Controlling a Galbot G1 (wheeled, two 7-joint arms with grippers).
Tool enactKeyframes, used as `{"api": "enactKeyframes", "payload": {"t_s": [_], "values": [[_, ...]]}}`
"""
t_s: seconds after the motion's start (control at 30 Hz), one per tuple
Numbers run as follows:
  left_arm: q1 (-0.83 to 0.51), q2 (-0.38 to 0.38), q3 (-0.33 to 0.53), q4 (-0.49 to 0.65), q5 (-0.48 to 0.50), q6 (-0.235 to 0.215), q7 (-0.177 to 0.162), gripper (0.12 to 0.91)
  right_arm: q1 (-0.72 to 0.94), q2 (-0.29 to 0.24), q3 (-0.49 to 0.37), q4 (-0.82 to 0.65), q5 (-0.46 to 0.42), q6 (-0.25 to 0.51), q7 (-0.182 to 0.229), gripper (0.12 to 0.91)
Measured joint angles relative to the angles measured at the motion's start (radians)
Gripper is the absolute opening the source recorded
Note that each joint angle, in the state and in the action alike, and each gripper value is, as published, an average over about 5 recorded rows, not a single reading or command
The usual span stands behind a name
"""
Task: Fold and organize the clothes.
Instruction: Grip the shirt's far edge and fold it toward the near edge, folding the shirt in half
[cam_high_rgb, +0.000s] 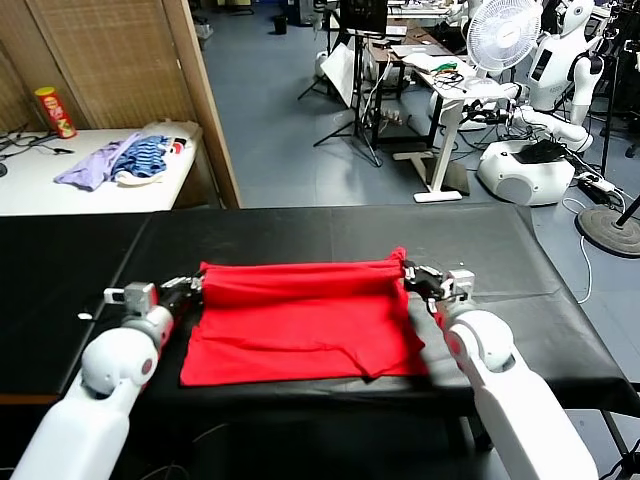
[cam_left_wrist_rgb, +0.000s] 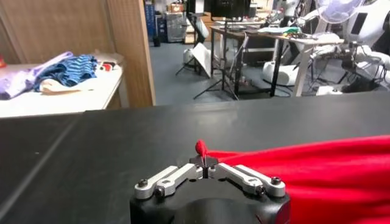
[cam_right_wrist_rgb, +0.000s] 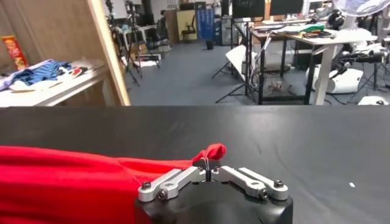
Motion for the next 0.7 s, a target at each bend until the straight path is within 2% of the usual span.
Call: {"api": "enactKeyframes", "payload": {"t_s": [0.13, 0.27, 0.4, 0.47, 0.57, 0.7], "values": [[0.073, -0.006, -0.025, -0.052, 0.042, 0.008, 0.012, 0.128, -0.066, -0.005, 0.004, 0.063, -0.046, -0.056, 0.004, 0.123], [0.140, -0.015, -0.043, -0.085, 0.107, 0.023, 0.034, 0.128, -0.118, 0.001, 0.001, 0.088, -0.086, -0.082, -0.001, 0.123], [0.199, -0.027, -0.053, -0.110, 0.144, 0.041, 0.041, 0.128, -0.154, 0.006, 0.003, 0.106, -0.090, -0.093, -0.005, 0.126], [0.224, -0.033, -0.058, -0.121, 0.154, 0.049, 0.040, 0.128, -0.168, 0.005, 0.008, 0.119, -0.081, -0.096, -0.011, 0.153], [0.257, -0.041, -0.068, -0.141, 0.158, 0.054, 0.038, 0.161, -0.185, 0.002, 0.023, 0.142, -0.058, -0.102, -0.015, 0.275], [0.294, -0.045, -0.087, -0.177, 0.159, 0.056, 0.037, 0.340, -0.191, 0.003, 0.059, 0.171, -0.028, -0.093, -0.003, 0.492]]}}
